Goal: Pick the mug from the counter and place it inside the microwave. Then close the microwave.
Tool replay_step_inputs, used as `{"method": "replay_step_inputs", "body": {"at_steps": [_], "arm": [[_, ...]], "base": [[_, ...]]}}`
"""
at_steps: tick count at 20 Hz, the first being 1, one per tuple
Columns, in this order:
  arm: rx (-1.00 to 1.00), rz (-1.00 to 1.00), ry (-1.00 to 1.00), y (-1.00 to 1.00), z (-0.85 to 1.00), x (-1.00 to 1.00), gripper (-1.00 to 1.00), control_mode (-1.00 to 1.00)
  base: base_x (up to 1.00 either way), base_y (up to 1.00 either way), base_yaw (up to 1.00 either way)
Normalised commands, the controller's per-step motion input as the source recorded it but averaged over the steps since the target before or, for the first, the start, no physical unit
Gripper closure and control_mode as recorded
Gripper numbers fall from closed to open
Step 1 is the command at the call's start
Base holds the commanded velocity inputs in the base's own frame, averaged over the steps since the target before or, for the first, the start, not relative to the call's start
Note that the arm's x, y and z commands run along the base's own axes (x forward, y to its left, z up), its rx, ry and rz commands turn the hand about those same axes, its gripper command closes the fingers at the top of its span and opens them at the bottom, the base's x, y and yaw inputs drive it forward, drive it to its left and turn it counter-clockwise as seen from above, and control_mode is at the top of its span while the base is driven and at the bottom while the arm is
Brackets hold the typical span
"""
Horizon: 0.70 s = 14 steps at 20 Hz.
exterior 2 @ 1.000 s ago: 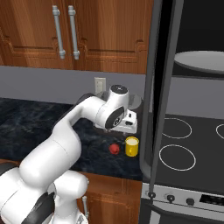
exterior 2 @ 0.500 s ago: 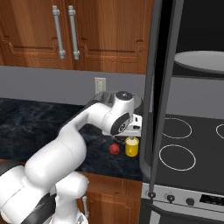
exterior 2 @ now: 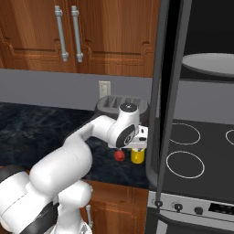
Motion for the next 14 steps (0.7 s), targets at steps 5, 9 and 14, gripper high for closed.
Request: {"method": "replay_step_inputs", "body": {"at_steps": [5, 9, 14], "arm": [[-0.02, -0.01, 0.00, -0.08, -0.44, -0.04, -1.00, -1.00], [-0.01, -0.05, -0.01, -0.15, -0.42, 0.00, -1.00, -1.00], [0.00, -0.09, -0.09, -0.23, -0.25, 0.00, -1.00, -1.00]], "base": [[0.00, 0.00, 0.00], [0.00, 0.00, 0.00], [0.00, 0.00, 0.00]]}}
